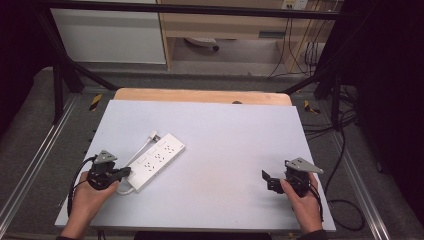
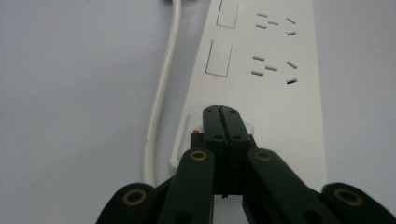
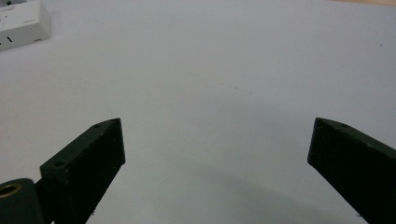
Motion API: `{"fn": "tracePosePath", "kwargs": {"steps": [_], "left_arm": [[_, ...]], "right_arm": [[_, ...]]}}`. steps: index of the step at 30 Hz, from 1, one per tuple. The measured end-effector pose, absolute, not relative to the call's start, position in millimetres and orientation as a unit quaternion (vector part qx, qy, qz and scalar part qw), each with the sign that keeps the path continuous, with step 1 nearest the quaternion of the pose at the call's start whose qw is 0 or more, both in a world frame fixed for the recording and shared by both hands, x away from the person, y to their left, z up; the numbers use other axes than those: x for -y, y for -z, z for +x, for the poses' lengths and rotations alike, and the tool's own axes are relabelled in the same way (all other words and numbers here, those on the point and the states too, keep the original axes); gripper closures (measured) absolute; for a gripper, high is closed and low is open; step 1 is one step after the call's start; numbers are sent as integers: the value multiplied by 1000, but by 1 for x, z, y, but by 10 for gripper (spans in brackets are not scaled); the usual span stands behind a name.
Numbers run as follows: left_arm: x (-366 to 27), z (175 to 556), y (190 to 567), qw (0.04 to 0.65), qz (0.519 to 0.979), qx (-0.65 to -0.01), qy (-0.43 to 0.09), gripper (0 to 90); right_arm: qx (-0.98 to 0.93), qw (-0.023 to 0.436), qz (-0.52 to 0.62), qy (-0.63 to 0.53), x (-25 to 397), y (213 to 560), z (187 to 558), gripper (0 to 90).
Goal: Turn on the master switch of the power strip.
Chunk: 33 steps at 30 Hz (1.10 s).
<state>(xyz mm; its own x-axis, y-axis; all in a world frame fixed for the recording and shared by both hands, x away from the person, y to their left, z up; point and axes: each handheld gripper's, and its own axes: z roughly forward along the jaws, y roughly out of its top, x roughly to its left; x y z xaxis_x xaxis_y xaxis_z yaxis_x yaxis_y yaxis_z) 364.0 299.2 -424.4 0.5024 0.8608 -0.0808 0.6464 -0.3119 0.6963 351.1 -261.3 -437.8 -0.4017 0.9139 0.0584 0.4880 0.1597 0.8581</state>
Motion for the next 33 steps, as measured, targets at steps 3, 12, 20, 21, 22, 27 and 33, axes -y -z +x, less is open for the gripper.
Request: {"fn": "tracePosePath", "kwargs": {"steps": [3, 12, 20, 21, 22, 27, 33], "left_arm": [[-298, 364, 424, 340, 798, -472, -159, 900], [-297, 364, 424, 340, 796, -474, -159, 900], [-298, 364, 424, 342, 795, -476, -158, 900], [-298, 364, 424, 342, 795, -476, -158, 900], [-298, 364, 424, 342, 795, -476, -158, 900], [-298, 364, 424, 343, 794, -476, -159, 900], [-298, 363, 425, 345, 793, -476, -161, 900]], "right_arm": [[-720, 248, 487, -427, 261, 438, 351, 44], [-721, 250, 486, -427, 261, 438, 351, 44], [-721, 246, 488, -427, 261, 438, 351, 43], [-721, 248, 486, -427, 261, 438, 351, 43], [-721, 248, 486, -427, 261, 438, 351, 43], [-721, 248, 487, -427, 261, 438, 351, 43], [-720, 249, 487, -427, 261, 438, 351, 43]]}}
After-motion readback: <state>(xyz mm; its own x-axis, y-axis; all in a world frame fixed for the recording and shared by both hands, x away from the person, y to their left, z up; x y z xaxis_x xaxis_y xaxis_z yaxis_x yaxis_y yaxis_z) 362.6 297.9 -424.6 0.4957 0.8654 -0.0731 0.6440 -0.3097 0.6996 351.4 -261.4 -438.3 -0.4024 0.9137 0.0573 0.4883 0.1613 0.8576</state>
